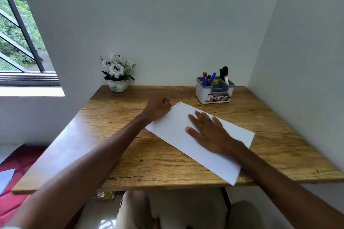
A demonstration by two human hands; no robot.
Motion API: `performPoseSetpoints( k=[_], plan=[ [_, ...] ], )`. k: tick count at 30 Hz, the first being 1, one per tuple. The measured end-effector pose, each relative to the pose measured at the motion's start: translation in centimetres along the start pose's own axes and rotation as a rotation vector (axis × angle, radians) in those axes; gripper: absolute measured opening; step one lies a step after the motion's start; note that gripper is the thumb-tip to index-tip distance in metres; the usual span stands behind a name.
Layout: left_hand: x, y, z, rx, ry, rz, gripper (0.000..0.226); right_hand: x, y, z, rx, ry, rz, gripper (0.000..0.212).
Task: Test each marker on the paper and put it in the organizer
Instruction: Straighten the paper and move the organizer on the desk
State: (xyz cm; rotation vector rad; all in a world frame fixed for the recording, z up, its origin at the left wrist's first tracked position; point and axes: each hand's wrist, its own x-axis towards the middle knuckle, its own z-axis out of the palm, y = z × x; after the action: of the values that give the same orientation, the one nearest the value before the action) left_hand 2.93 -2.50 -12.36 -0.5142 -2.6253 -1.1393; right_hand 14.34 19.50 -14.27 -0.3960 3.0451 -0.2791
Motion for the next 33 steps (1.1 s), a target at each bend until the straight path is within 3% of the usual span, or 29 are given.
performPoseSetpoints(
  k=[4,9,12,15,19,22,26,33],
  plan=[
    [-1.0,0.1,0.2,0.058,-0.106,0.085,0.008,1.5,-3.8,1.6,0.032,0.072,0.209,0.073],
    [-1.4,1.6,1.8,0.102,-0.117,0.147,0.015,3.3,-5.9,0.4,0.226,0.094,0.378,0.076],
    [-0.5,2.7,2.6,0.067,-0.090,0.116,0.022,4.2,-2.6,-1.8,0.328,0.444,0.385,0.079],
    [1.5,4.7,3.7,0.088,-0.079,0.044,0.045,5.0,3.1,-4.1,0.469,0.727,0.465,0.078],
    [5.7,7.0,5.9,0.125,-0.169,-0.001,0.087,6.5,9.2,-7.2,0.441,0.658,0.489,0.063],
    [9.2,7.3,7.2,0.060,-0.235,-0.075,0.102,7.4,11.8,-8.1,0.650,0.597,0.472,0.053],
    [11.9,6.7,8.3,0.016,-0.247,-0.056,0.093,8.8,14.5,-6.8,0.734,0.584,0.326,0.041],
    [14.1,8.2,9.5,-0.107,-0.178,0.000,0.078,9.5,16.5,-8.0,0.729,0.693,0.347,0.032]
  ],
)
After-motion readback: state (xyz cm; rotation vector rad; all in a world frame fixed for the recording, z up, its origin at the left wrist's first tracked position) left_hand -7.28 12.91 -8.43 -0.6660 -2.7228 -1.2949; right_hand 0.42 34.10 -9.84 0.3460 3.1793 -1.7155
